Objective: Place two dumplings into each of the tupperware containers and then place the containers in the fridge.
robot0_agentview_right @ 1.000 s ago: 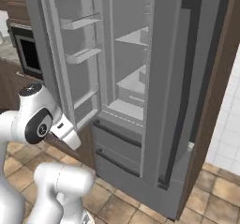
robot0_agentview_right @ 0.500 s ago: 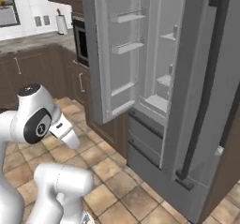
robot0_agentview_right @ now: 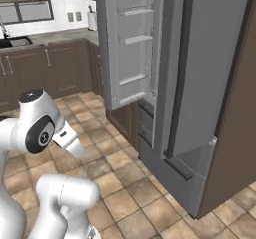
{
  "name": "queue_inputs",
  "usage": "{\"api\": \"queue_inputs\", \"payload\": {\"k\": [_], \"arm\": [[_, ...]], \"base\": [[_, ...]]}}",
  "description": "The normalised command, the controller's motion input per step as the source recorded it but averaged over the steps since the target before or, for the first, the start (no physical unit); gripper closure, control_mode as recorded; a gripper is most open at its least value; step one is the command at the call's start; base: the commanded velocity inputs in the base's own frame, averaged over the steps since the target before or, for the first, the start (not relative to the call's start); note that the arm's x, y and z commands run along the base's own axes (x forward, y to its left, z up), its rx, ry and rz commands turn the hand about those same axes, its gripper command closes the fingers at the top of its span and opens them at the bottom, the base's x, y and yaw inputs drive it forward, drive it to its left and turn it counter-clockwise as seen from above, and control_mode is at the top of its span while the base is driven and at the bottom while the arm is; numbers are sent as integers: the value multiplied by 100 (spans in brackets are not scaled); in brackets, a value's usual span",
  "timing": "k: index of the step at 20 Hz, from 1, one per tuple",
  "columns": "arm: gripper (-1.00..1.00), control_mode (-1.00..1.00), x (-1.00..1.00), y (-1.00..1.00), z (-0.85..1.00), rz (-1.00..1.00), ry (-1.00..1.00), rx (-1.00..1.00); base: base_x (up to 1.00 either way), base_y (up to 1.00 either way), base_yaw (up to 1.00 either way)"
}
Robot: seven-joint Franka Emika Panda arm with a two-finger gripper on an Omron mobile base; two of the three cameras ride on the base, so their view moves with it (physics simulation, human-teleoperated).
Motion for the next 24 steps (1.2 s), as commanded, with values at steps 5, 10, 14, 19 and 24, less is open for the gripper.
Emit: {"api": "queue_inputs", "payload": {"k": [5, 10, 14, 19, 24], "arm": [[-100, 100, 0, 0, 0, 0, 0, 0], [-100, 100, 0, 0, 0, 0, 0, 0], [-100, 100, 0, 0, 0, 0, 0, 0], [-100, 100, 0, 0, 0, 0, 0, 0], [-100, 100, 0, 0, 0, 0, 0, 0]], "base": [[-96, -36, 28], [-99, -8, 22], [-96, 7, 24], [-100, 5, 21], [-96, 52, 11]]}}
